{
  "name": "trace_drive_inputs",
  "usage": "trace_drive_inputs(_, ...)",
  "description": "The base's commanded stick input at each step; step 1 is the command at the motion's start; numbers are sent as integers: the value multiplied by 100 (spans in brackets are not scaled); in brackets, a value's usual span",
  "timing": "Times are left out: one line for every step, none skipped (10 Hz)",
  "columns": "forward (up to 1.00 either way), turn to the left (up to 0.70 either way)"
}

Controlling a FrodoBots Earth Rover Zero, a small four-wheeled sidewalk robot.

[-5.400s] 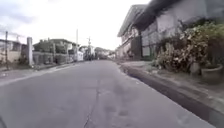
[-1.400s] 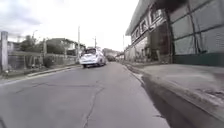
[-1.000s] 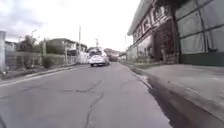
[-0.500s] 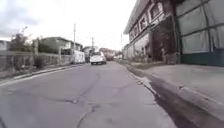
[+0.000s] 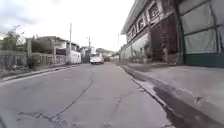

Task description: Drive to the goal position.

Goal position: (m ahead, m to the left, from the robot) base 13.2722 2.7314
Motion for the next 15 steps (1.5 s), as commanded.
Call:
trace_drive_inputs(100, 6)
trace_drive_inputs(100, 6)
trace_drive_inputs(100, 6)
trace_drive_inputs(100, 6)
trace_drive_inputs(100, 6)
trace_drive_inputs(100, 6)
trace_drive_inputs(100, 6)
trace_drive_inputs(100, 6)
trace_drive_inputs(100, 6)
trace_drive_inputs(100, 6)
trace_drive_inputs(100, 6)
trace_drive_inputs(100, 6)
trace_drive_inputs(100, 6)
trace_drive_inputs(100, 4)
trace_drive_inputs(100, -15)
